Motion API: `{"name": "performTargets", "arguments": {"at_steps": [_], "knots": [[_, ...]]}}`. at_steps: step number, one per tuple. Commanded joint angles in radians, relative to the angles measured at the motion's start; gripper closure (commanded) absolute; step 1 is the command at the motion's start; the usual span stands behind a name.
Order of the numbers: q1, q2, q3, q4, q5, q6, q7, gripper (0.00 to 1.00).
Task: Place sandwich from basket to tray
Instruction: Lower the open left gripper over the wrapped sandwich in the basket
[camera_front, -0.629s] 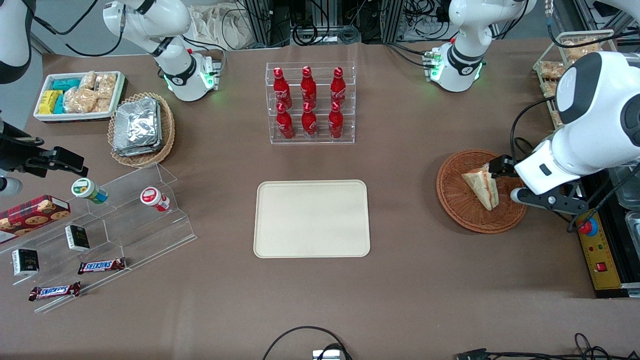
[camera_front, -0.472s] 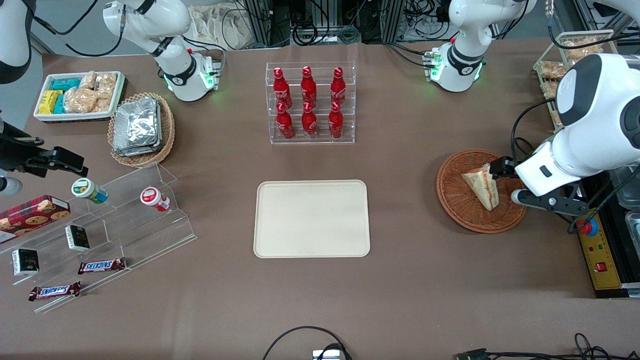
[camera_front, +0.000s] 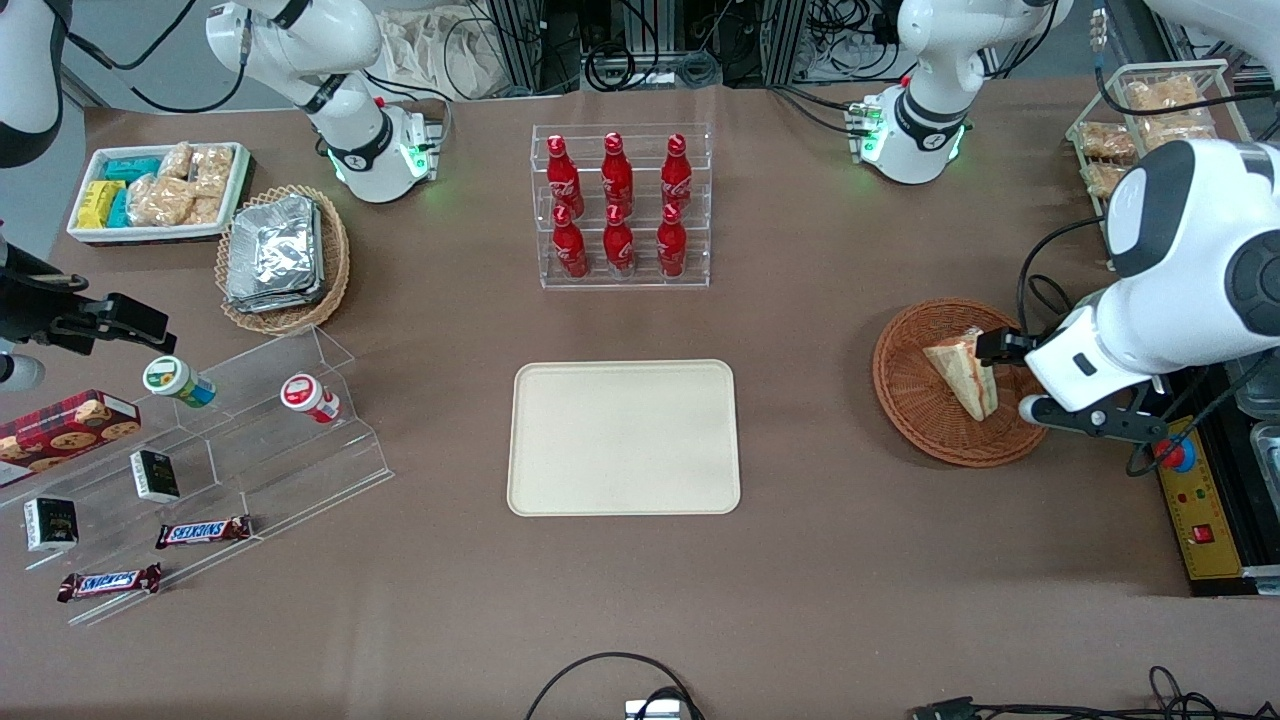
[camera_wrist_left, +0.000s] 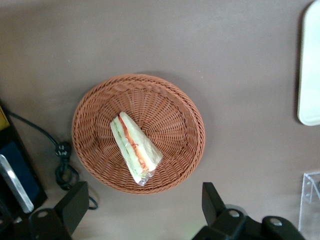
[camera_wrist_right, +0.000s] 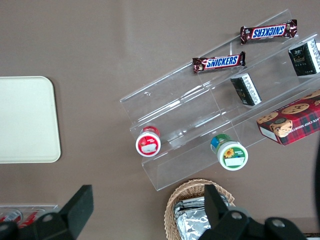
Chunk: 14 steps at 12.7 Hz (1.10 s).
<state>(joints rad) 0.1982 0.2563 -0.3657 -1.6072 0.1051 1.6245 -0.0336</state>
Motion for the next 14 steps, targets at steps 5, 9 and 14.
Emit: {"name": "performTargets", "arguments": {"at_steps": [5, 9, 14], "knots": [[-0.010, -0.063, 0.045, -0.280, 0.033, 0.298, -0.300, 0.00], [0.000, -0.097, 0.067, -0.535, 0.044, 0.589, -0.457, 0.00], [0.001, -0.080, 0.117, -0.605, 0.044, 0.620, -0.468, 0.00]]}}
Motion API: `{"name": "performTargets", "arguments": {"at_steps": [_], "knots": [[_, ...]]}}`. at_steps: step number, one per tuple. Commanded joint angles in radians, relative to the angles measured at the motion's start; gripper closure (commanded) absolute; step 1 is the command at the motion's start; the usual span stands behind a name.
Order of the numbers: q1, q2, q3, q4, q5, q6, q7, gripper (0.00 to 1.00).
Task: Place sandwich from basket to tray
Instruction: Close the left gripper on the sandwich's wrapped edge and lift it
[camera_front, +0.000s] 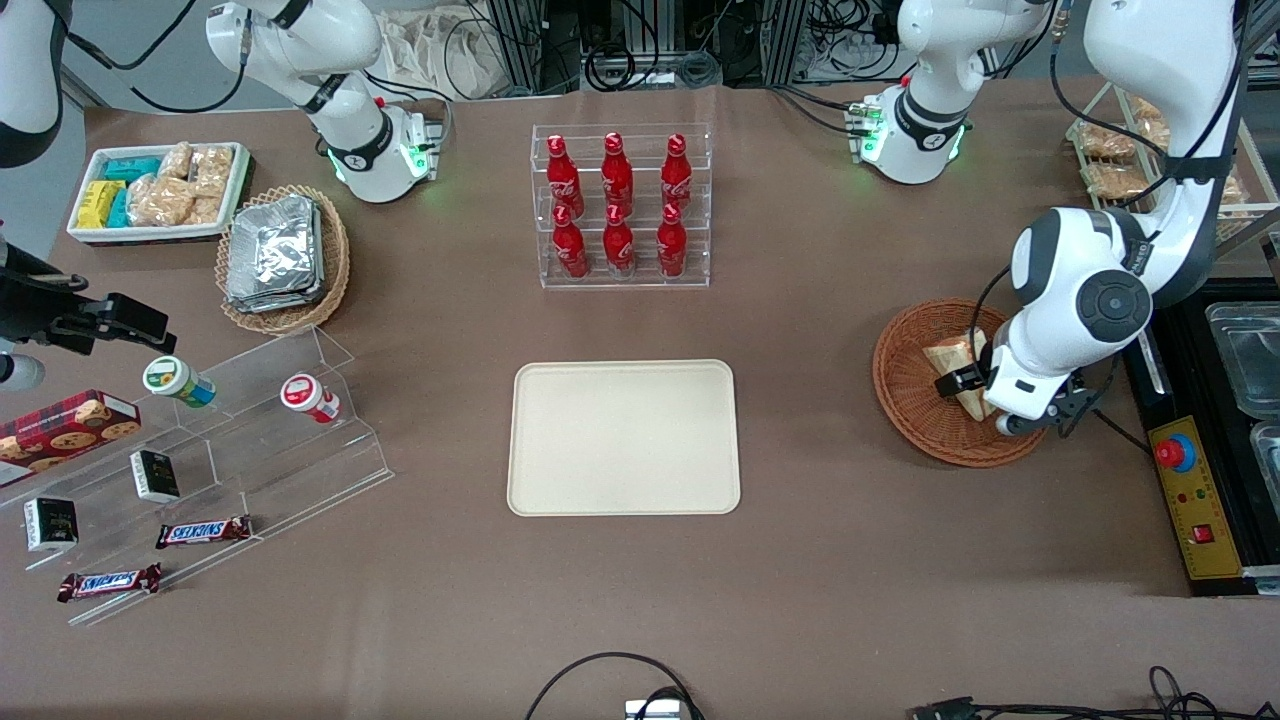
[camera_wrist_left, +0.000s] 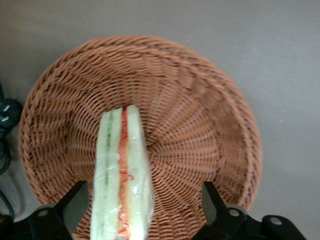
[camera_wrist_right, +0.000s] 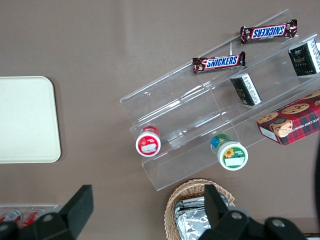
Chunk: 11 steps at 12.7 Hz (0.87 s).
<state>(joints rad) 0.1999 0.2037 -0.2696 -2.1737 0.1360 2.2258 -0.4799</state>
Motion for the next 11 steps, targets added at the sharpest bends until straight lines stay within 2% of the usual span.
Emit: {"name": "performTargets", "arguments": {"at_steps": [1, 7, 10, 11], "knots": [[0.000, -0.017, 0.024, -0.040, 0.013, 0.020, -0.025, 0.00], [-0.002, 0.017, 0.038, -0.101, 0.011, 0.110, -0.230, 0.00], [-0.002, 0.042, 0.038, -0.101, 0.004, 0.121, -0.255, 0.00], [0.000, 0.040, 0.039, -0.103, 0.002, 0.123, -0.253, 0.09]]}}
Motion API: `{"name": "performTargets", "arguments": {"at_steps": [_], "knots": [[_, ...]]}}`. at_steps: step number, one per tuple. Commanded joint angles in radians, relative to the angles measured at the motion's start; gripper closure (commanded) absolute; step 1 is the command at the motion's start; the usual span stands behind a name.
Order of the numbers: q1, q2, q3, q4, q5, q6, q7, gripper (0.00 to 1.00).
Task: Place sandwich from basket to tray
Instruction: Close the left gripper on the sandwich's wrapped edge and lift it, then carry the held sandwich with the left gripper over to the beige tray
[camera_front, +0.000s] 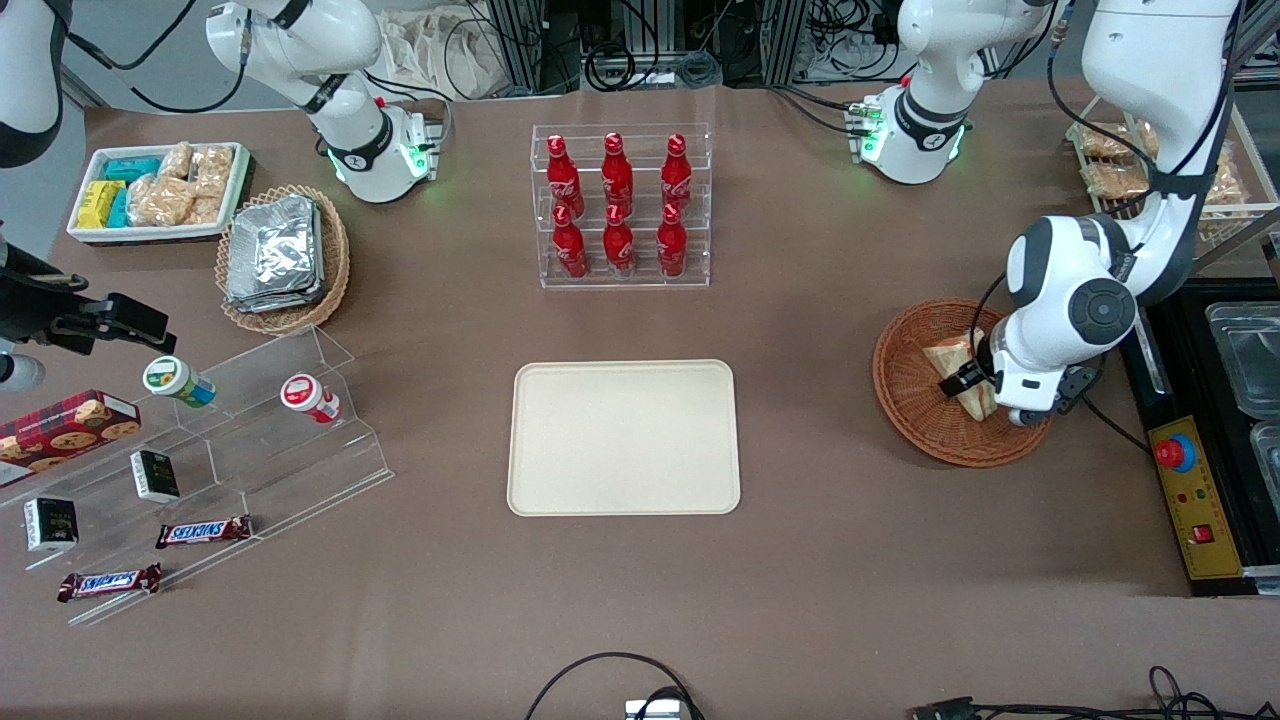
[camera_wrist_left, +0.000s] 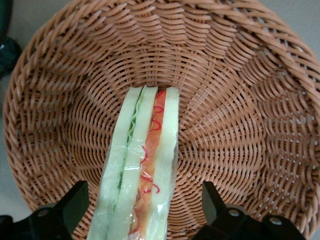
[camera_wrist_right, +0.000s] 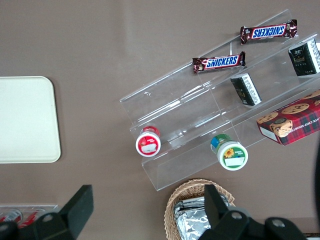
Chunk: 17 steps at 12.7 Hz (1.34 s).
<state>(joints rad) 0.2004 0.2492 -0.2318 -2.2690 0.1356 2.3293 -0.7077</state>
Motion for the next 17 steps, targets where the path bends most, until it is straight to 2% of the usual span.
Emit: {"name": "performTargets", "arguments": {"at_steps": [1, 2, 3, 4, 7, 9, 12, 15, 17], "knots": [[-0.001, -0.002, 0.002, -0.007, 0.002, 0.018, -0.026, 0.37], [-0.001, 0.002, 0.002, -0.004, -0.004, 0.018, -0.027, 0.71], [-0.001, 0.005, 0.002, -0.001, -0.007, 0.012, -0.027, 0.96], [-0.002, 0.004, 0.000, 0.003, -0.007, 0.002, -0.029, 1.00], [-0.004, -0.013, 0.000, 0.031, -0.002, -0.069, 0.005, 1.00], [-0.006, -0.011, -0.003, 0.116, -0.004, -0.204, 0.074, 1.00], [-0.006, -0.044, -0.004, 0.224, -0.004, -0.304, 0.216, 1.00], [-0.018, -0.007, -0.017, 0.524, -0.007, -0.518, 0.471, 1.00], [-0.067, 0.021, -0.058, 0.704, 0.001, -0.637, 0.501, 1.00]]}}
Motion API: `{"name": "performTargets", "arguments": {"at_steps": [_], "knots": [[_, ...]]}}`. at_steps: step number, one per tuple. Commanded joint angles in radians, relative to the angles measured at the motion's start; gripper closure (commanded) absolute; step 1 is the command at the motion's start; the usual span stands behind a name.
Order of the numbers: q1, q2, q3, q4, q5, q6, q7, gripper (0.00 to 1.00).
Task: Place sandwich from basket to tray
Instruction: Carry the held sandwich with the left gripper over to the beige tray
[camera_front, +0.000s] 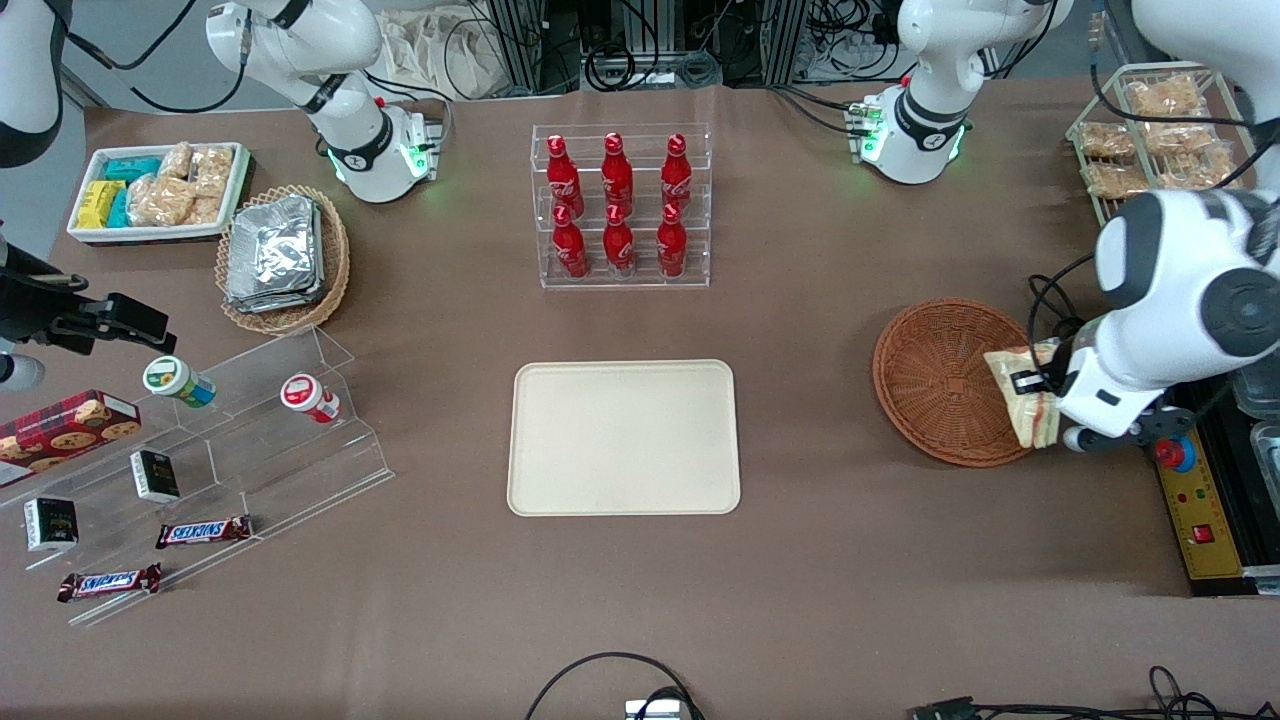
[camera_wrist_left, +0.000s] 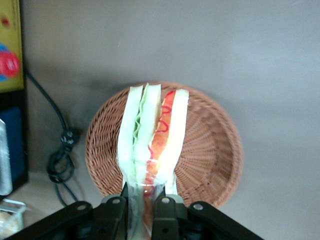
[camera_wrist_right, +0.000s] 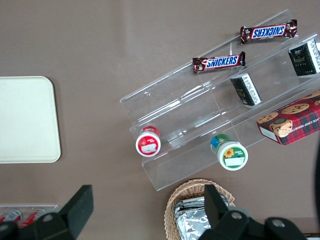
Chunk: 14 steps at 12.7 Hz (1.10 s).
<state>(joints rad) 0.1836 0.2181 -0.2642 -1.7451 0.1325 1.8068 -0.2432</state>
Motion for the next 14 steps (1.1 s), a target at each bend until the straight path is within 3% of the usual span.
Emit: {"name": "performTargets", "arguments": {"at_steps": [1, 6, 10, 14], "knots": [[-0.096, 0.061, -0.026, 0.244, 0.003, -0.159, 0.038, 1.00], [-0.324, 0.162, -0.026, 0.462, -0.020, -0.320, -0.029, 1.00], [-0.464, 0.311, -0.035, 0.535, -0.056, -0.270, -0.286, 1.00], [-0.550, 0.444, -0.038, 0.516, -0.067, -0.092, -0.425, 1.00]]}}
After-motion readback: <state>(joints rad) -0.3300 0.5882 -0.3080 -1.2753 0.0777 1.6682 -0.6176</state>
